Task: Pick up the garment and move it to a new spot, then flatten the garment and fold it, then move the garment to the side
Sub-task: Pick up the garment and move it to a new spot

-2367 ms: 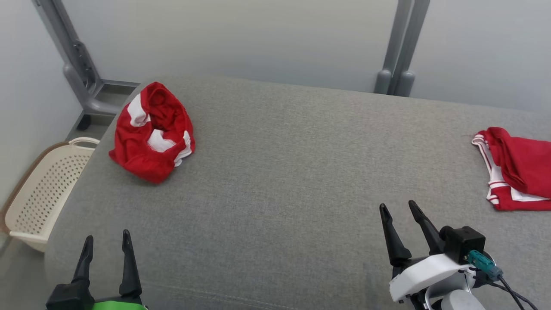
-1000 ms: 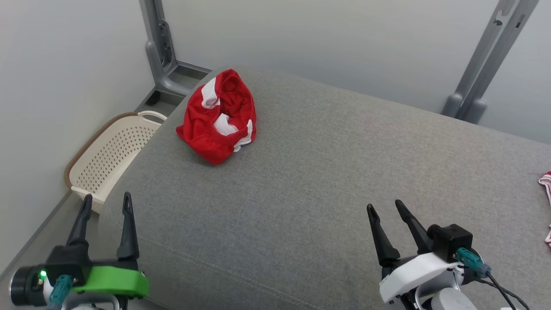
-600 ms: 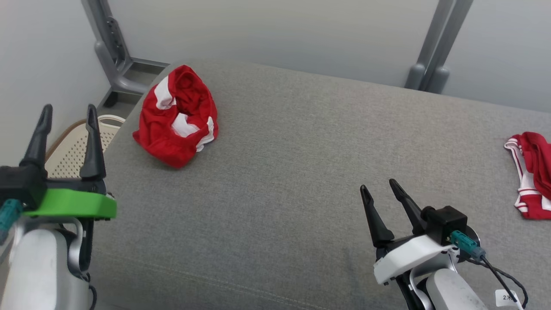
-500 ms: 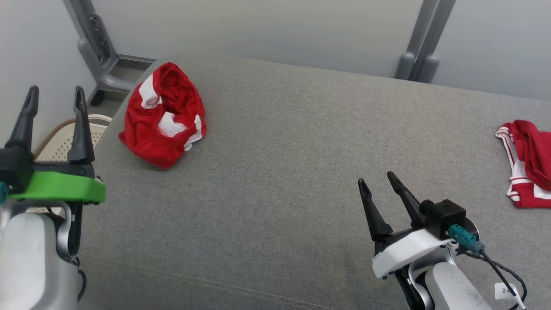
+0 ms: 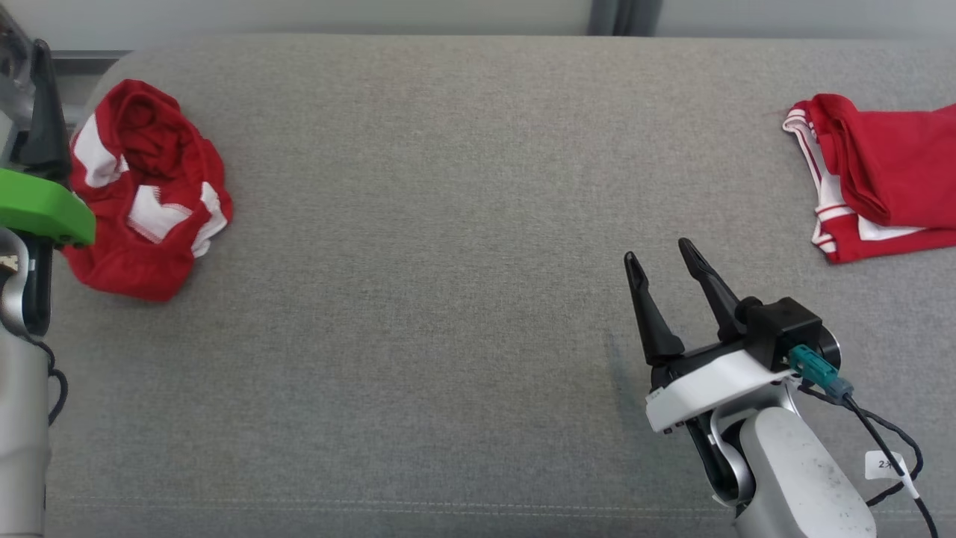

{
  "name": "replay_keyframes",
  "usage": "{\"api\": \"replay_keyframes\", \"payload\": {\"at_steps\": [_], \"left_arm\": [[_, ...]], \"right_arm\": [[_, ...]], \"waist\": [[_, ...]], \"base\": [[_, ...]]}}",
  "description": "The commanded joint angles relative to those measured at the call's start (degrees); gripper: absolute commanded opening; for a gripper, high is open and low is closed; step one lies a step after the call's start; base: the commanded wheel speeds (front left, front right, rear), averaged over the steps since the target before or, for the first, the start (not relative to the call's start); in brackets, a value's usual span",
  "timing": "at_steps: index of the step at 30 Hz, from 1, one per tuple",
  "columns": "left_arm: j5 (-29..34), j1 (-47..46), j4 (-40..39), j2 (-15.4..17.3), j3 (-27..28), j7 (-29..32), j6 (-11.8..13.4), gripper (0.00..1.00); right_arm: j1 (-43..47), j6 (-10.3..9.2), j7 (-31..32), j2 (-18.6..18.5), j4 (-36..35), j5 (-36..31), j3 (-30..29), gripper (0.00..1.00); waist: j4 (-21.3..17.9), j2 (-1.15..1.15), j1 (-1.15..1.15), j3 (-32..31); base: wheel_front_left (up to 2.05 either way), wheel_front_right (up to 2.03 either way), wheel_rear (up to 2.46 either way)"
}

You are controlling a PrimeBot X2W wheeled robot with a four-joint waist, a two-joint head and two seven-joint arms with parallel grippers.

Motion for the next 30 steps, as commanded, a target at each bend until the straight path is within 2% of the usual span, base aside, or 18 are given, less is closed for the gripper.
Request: {"api": "replay_keyframes", "payload": {"at_steps": [1,9,18,22,30], "left_arm": [[-1.2,-2.4,2.0,0.9,-0.7,0.3,-0.2,1.00],[-5.1,-8.6,13.5,4.5,-4.0,2.5,-0.1,1.00],[-8.0,-11.7,24.7,7.6,-7.6,3.3,-0.1,1.00],[-6.6,-12.8,30.6,9.3,-9.4,4.1,0.7,1.00],[-7.3,-15.2,37.1,8.7,-10.0,5.8,0.8,1.00]], "right_arm": [[-1.1,-0.02,-0.2,-0.2,-0.4,-0.3,-0.2,1.00],[-2.8,-0.02,-0.2,-0.2,-1.5,0.7,-0.3,1.00],[-4.2,-0.02,-0.2,-0.2,-1.4,0.8,-0.2,1.00],[-4.4,-0.02,-0.2,-0.2,-1.3,0.5,-0.4,1.00],[-5.1,-0.02,-0.2,-0.2,-1.1,0.1,-0.3,1.00]], "waist": [[-5.4,0.00,-0.01,5.7],[-8.4,0.00,-0.01,10.0],[-10.0,0.00,-0.01,12.9],[-10.2,0.00,-0.01,14.0],[-10.1,0.00,-0.01,15.4]], "base": [[0.00,0.00,0.00],[0.00,0.00,0.00],[0.00,0.00,0.00],[0.00,0.00,0.00],[0.00,0.00,0.00]]}}
